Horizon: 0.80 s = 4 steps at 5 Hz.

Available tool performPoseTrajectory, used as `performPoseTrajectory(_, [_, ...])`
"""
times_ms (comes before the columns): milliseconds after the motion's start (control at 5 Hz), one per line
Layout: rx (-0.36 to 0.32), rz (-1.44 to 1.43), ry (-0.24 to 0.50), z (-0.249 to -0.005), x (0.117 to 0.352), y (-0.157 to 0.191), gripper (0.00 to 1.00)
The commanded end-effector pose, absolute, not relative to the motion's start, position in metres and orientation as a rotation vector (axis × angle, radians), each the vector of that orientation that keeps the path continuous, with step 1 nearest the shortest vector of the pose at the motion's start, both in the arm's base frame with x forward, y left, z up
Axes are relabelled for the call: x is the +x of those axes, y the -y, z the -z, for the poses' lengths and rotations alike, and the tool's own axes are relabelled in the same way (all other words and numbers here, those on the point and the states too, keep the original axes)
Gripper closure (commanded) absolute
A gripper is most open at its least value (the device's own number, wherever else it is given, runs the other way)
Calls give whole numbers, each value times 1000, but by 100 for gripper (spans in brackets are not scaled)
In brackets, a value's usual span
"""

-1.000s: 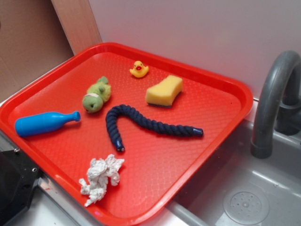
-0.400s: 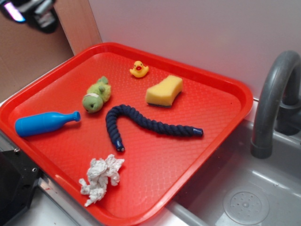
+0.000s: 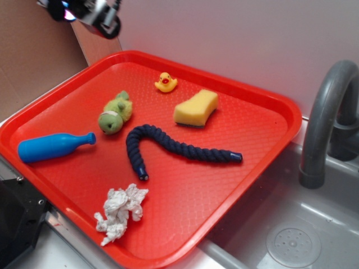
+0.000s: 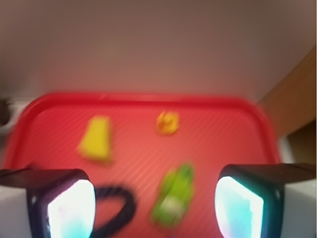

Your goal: Grab the yellow duck.

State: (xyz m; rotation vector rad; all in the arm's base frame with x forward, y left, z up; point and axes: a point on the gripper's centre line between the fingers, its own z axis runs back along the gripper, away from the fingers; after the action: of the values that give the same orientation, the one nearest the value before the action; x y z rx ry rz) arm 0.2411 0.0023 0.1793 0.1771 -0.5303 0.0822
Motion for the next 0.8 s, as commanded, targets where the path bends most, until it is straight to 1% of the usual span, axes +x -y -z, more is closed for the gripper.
performPoseTrajectory(0, [222, -121, 509, -142, 289, -34, 0])
performPoseTrajectory(200, [219, -153, 474, -120, 306, -43, 0])
performPoseTrajectory(400, [218, -196, 459, -106, 316, -54, 0])
performPoseTrajectory(600, [204, -226, 476, -95, 332, -58, 0])
